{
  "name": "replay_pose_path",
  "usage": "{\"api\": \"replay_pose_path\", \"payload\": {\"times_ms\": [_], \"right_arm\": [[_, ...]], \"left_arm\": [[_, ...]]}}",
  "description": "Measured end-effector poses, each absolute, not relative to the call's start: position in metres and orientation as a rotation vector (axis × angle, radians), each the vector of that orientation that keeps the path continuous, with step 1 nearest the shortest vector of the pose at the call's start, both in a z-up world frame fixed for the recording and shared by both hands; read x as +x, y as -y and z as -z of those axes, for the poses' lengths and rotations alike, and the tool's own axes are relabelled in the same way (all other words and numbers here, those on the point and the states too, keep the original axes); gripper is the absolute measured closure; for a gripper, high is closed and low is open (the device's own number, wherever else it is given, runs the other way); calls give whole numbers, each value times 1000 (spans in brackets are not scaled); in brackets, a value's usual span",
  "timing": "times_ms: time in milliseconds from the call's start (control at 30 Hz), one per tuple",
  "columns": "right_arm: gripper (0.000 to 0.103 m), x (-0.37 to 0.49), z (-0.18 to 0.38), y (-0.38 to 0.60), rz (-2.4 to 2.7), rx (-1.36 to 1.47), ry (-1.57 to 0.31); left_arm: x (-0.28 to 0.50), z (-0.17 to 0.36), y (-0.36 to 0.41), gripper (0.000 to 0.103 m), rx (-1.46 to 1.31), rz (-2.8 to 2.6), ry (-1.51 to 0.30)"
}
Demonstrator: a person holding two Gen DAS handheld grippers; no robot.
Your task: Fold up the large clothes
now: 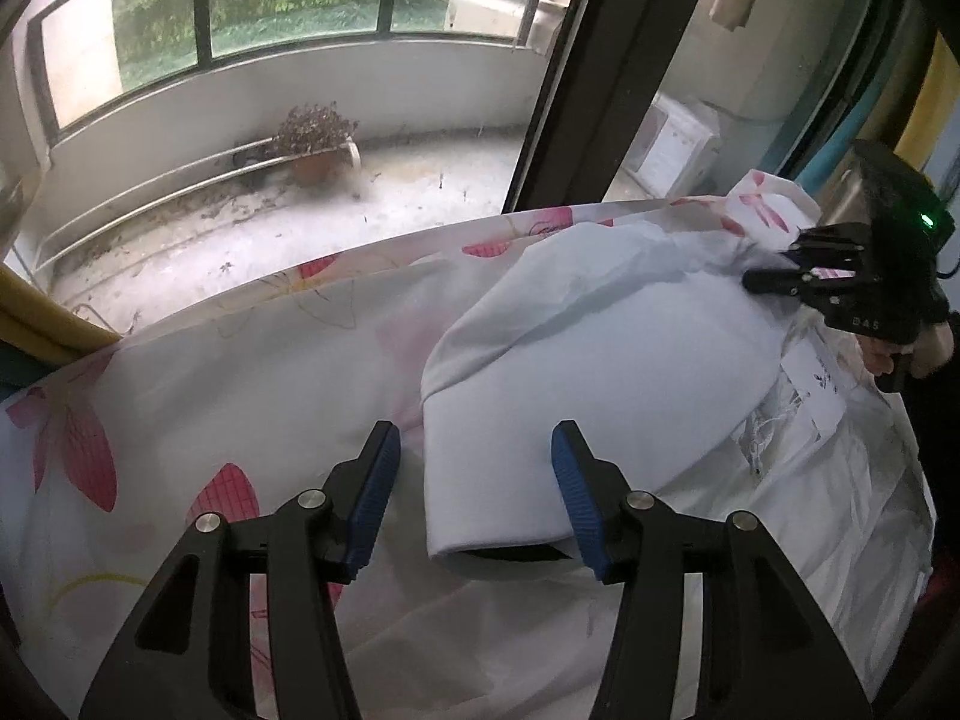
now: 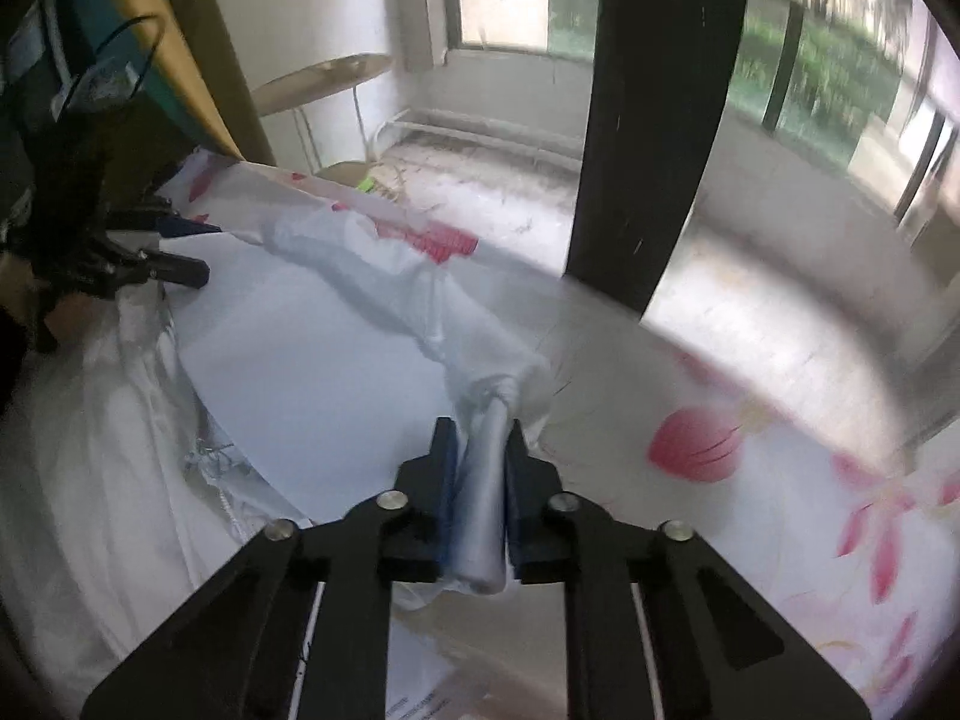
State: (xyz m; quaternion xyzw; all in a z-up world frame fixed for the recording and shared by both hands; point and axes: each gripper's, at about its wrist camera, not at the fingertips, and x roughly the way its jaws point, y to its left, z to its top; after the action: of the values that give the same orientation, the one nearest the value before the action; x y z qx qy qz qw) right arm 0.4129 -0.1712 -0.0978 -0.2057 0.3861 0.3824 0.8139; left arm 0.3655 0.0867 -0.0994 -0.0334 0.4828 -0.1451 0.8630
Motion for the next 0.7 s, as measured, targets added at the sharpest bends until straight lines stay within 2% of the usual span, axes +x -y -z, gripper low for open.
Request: {"api": "replay_pose_path", "payload": {"times_ms": [133,233,267,400,467,567,700], "right_arm": [[92,383,85,169,-779,-614,-637],[91,371,78,175,-777,-638,-550],[91,369,77,178,-777,-638,-532],[90,353,78,189,-758,-652,-467],[83,344,80,194,-751,-664,-447],[78,334,83,199,-747,-680,-456],[77,320,88,208,-760,-651,-482]], "left_arm": [[366,99,-82,48,-64,310,-1010],[360,103,-80,49,-67,316,-987],[358,103,-75,62,-54,341,-980],[346,91,-69,81,-13,324,-905],[337,81,-67,84,2,322,-847],[317,68,-60,84,48,331,-751],[287,58,-48,84,145,337,-646]]}}
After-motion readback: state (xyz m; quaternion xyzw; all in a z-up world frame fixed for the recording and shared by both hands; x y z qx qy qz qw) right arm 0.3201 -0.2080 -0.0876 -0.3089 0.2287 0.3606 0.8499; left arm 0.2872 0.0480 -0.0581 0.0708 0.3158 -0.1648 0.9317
